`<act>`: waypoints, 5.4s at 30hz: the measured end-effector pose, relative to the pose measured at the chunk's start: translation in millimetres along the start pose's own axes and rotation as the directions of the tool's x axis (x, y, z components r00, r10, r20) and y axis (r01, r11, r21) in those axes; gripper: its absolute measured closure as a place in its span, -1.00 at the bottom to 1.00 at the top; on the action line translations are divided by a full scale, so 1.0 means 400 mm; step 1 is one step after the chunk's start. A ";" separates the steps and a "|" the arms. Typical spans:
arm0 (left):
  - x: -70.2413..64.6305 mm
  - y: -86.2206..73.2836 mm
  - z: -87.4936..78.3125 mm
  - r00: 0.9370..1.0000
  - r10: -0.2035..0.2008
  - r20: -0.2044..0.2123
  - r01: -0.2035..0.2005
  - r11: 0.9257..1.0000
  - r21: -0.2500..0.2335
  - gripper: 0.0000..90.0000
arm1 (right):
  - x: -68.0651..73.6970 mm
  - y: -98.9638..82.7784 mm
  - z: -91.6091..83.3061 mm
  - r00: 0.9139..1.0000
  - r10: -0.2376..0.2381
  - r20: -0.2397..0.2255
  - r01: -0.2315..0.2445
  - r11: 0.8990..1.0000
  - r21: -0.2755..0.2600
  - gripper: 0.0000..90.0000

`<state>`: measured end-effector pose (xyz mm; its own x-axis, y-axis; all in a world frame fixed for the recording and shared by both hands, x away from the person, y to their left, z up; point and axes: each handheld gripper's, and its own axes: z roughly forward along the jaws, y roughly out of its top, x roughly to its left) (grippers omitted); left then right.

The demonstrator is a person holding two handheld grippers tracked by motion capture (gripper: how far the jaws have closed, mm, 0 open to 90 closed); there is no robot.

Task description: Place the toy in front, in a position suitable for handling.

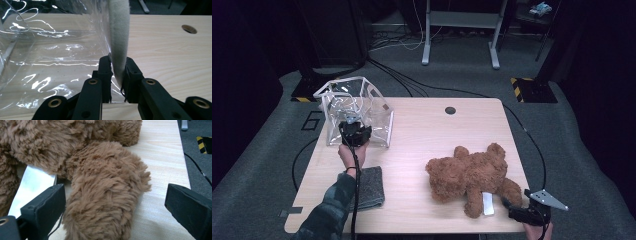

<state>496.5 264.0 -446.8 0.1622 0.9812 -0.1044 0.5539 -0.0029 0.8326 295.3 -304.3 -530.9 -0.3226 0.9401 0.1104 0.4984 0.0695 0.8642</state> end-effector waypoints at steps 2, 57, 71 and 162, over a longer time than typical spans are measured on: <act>0.001 0.000 0.003 1.000 0.002 -0.002 -0.002 1.000 0.001 0.74 | 0.000 0.000 0.000 1.000 -0.004 -0.001 0.004 1.000 0.003 -0.94; 0.026 0.103 0.107 0.999 0.012 -0.046 -0.008 0.996 0.093 0.50 | -0.002 0.002 0.002 1.000 0.006 -0.004 -0.006 1.000 0.012 -0.93; 0.023 0.125 0.010 0.995 0.076 0.059 -0.082 0.991 0.103 -0.43 | -0.001 0.002 0.002 1.000 0.007 -0.002 -0.007 1.000 0.010 -0.93; 0.015 -0.259 -0.206 0.963 0.137 0.234 -0.188 0.959 0.211 -0.86 | 0.110 0.346 0.108 0.988 -0.155 -0.017 0.155 0.960 0.234 0.78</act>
<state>372.8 286.3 -489.0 0.4230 0.8990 -0.1132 0.6731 -0.2281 0.7035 384.9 -239.1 -427.5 -0.4093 0.9122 -0.0169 0.6169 0.2903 0.7316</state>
